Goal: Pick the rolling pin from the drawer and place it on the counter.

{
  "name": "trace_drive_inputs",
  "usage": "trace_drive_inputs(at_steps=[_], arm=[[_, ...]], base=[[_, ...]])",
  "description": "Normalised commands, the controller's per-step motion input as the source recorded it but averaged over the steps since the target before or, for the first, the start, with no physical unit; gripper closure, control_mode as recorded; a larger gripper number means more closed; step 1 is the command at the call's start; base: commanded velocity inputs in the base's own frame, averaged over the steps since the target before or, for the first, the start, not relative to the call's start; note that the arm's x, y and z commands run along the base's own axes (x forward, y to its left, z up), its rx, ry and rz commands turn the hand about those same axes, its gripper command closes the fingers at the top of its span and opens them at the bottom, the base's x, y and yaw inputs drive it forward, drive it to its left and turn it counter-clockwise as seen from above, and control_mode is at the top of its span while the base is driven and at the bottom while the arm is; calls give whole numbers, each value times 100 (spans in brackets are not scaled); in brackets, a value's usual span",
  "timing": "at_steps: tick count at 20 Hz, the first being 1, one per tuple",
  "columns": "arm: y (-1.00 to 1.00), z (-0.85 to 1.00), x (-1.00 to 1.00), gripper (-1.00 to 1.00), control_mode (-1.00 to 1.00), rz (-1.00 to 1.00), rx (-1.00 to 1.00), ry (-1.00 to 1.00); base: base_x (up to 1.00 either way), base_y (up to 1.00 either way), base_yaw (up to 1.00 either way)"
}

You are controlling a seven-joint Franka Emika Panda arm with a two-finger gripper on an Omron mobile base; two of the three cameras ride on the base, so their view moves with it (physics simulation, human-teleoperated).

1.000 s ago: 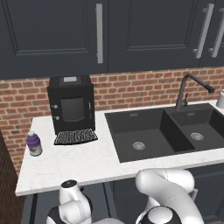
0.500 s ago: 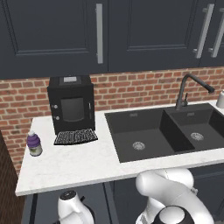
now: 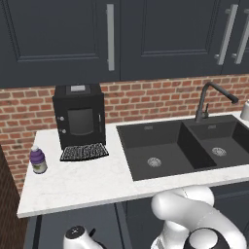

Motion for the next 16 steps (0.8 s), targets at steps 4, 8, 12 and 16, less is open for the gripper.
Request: trace_drive_inputs(at_steps=[4,8,12,16], arm=[[0,0,-7,-100,-100,-3,0,0],[-5,19,-1,-100,-100,-4,5,-2],[-7,43,0,-100,-100,-2,9,0],[-5,62,2,-100,-100,-4,9,-8]], base=[[0,0,0],[0,0,0],[0,0,0],[0,0,0]])
